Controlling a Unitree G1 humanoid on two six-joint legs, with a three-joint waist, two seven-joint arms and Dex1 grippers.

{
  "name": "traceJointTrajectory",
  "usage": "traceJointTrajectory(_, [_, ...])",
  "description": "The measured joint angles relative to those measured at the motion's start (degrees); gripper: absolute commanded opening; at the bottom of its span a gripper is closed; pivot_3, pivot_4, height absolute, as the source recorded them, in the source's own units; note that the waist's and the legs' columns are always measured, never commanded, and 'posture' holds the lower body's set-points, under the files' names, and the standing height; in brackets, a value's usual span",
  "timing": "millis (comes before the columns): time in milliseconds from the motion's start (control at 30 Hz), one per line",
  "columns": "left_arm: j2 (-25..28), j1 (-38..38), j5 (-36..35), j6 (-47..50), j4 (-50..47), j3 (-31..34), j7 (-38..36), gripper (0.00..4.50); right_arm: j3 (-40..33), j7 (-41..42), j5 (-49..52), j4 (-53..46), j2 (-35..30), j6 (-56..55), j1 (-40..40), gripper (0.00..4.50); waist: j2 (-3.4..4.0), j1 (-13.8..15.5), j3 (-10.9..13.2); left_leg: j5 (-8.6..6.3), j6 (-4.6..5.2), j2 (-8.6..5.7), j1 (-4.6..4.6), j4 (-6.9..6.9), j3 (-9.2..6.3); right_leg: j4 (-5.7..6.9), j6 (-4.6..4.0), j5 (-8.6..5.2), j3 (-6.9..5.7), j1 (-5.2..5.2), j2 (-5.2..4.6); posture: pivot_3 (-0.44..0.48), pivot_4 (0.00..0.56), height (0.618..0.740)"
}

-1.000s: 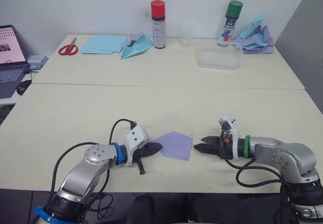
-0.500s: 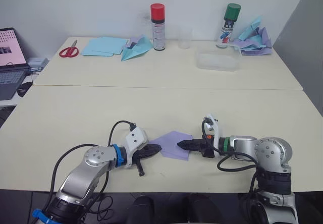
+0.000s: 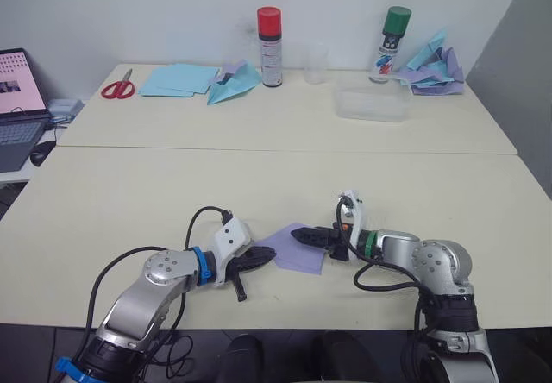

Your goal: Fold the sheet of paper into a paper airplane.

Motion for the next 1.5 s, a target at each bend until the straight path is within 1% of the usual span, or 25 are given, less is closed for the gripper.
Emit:
traceJointTrajectory(67, [0.0, -0.1, 0.0, 0.0, 0.1, 0.0, -0.1, 0.0, 1.3, 1.0, -1.0, 0.1, -0.5, -2.6, 0.6, 2.69, 0.0, 0.0, 0.0, 0.0, 0.0, 0.0, 0.0, 0.0, -0.01, 0.0, 0.0, 0.0, -0.01, 0.0, 0.0, 0.0, 0.15, 0.74])
traceJointTrajectory(100, [0.0, -0.2, 0.0, 0.0, 0.2, 0.0, -0.1, 0.0, 2.3, 1.4, -1.9, 0.2, -0.6, -4.4, 1.2, 2.39, 0.0, 0.0, 0.0, 0.0, 0.0, 0.0, 0.0, 0.0, -0.01, 0.0, 0.0, 0.0, -0.01, 0.0, 0.0, 0.0, 0.15, 0.74])
traceJointTrajectory(200, [0.0, -0.3, 0.0, 0.0, 0.3, -0.1, -0.1, 0.0, 6.9, 4.2, -4.7, 0.0, -3.0, -10.7, 1.6, 1.27, 0.02, 0.0, 0.0, 0.0, 0.0, 0.0, 0.0, 0.0, -0.01, 0.0, 0.0, 0.0, -0.01, 0.0, 0.0, 0.0, 0.15, 0.74])
traceJointTrajectory(233, [0.0, -0.3, 0.0, 0.0, 0.3, -0.2, -0.1, 0.0, 9.1, 5.8, -6.4, -0.7, -4.6, -13.6, 1.8, 0.97, 0.01, 0.0, 0.0, 0.0, 0.01, 0.0, 0.0, 0.01, -0.01, 0.0, 0.0, 0.0, -0.01, 0.0, 0.0, 0.0, 0.15, 0.74])
traceJointTrajectory(300, [0.0, -0.4, 0.0, 0.0, 0.4, -0.2, -0.2, 0.0, 13.2, 9.3, -9.9, -2.1, -8.0, -20.1, 2.3, 0.12, 0.01, 0.0, 0.0, 0.0, 0.01, 0.0, 0.0, 0.01, -0.01, -0.01, 0.01, 0.0, -0.01, 0.0, 0.0, 0.0, 0.15, 0.74])
traceJointTrajectory(333, [0.1, -0.4, 0.0, 0.0, 0.6, -0.2, -0.4, 0.0, 14.7, 10.9, -11.4, -2.5, -9.2, -23.2, 2.7, 0.02, 0.01, 0.0, 0.0, 0.0, 0.01, -0.01, 0.0, 0.01, -0.01, -0.02, 0.01, 0.0, -0.01, 0.0, 0.0, 0.0, 0.15, 0.74])
traceJointTrajectory(567, [0.3, -0.6, 0.0, 0.0, 1.1, 0.0, -0.8, 0.0, 22.5, 20.2, -20.2, -2.9, -14.6, -40.3, 3.8, 0.02, 0.01, 0.1, 0.0, 0.01, 0.01, -0.01, 0.06, 0.01, -0.01, 0.0, 0.0, 0.0, -0.02, 0.02, 0.0, 0.0, 0.15, 0.74])
traceJointTrajectory(767, [0.4, 0.1, -0.2, 0.5, 0.9, 0.5, -0.9, 0.0, 26.8, 25.7, -25.6, -2.1, -16.7, -48.3, 2.2, 0.02, 0.01, 0.0, 0.0, 0.0, 0.01, -0.01, 0.12, 0.0, -0.05, 0.02, -0.02, 0.01, -0.01, 0.03, 0.03, 0.0, 0.15, 0.74])
traceJointTrajectory(900, [0.4, 0.2, -0.4, 0.6, 0.8, 0.9, -0.9, 0.0, 28.8, 28.7, -27.7, -1.3, -17.9, -50.2, 1.3, 0.02, 0.01, 0.0, 0.0, 0.0, 0.0, 0.0, 0.13, -0.01, -0.05, 0.02, -0.04, 0.01, -0.01, 0.04, 0.05, 0.0, 0.15, 0.74])
traceJointTrajectory(967, [0.3, 0.1, -0.4, 0.6, 0.9, 0.9, -0.9, 0.0, 30.7, 30.1, -29.2, 0.8, -18.1, -50.2, 0.3, 0.02, 0.01, 0.0, 0.0, 0.0, 0.01, 0.0, 0.16, -0.01, -0.04, 0.03, -0.05, 0.02, 0.0, 0.05, 0.05, 0.0, 0.15, 0.74])
traceJointTrajectory(1067, [0.2, 0.2, -0.5, 0.6, 0.8, 1.1, -0.7, 0.0, 32.9, 30.6, -32.2, 3.9, -17.9, -50.5, -1.1, 0.02, 0.01, 0.0, 0.0, 0.01, 0.01, 0.0, 0.22, -0.01, -0.04, 0.04, -0.09, 0.04, 0.01, 0.08, 0.06, 0.0, 0.15, 0.74])
traceJointTrajectory(1167, [0.2, 0.9, -1.6, 1.2, 0.5, 2.1, -0.7, 0.0, 33.4, 31.1, -33.7, 4.5, -17.8, -51.8, -1.7, 0.02, 0.0, 0.0, 0.0, 0.01, 0.0, 0.02, 0.33, -0.01, -0.05, 0.04, -0.09, 0.04, 0.02, 0.17, 0.08, 0.0, 0.15, 0.74])
traceJointTrajectory(1233, [1.3, 1.6, -3.6, 3.0, 0.0, 3.4, -1.7, 0.0, 33.8, 31.3, -34.6, 4.5, -17.9, -52.3, -2.0, 0.02, 0.0, 0.0, 0.0, 0.0, 0.0, 0.05, 0.37, -0.01, -0.06, 0.05, -0.1, 0.04, 0.02, 0.21, 0.1, 0.0, 0.15, 0.74])
traceJointTrajectory(1333, [4.1, 1.6, -8.0, 8.3, -0.1, 6.5, -3.9, 0.0, 34.2, 31.4, -35.6, 4.5, -18.0, -52.7, -2.4, 0.02, 0.01, 0.0, 0.0, 0.01, 0.0, 0.06, 0.41, -0.01, -0.07, 0.05, -0.11, 0.04, -0.04, 0.27, 0.14, 0.0, 0.15, 0.74])
traceJointTrajectory(1433, [3.2, -2.4, -13.1, 12.7, -0.2, 10.1, -3.7, 0.0, 33.9, 31.9, -35.8, 4.7, -18.4, -52.7, -2.6, 0.02, -0.04, 0.2, 0.0, 0.01, 0.0, 0.03, 0.48, 0.02, -0.08, 0.03, -0.11, 0.05, -0.11, 0.44, 0.14, 0.0, 0.15, 0.74])
traceJointTrajectory(1500, [2.1, -4.9, -14.4, 13.6, -0.7, 10.9, -3.4, 0.0, 33.9, 32.2, -35.9, 4.9, -18.4, -52.7, -2.6, 0.02, -0.05, 0.2, 0.0, 0.0, 0.0, 0.02, 0.83, -0.02, -0.07, -0.05, -0.14, 0.02, -0.04, 0.8, 0.12, 0.0, 0.15, 0.74])
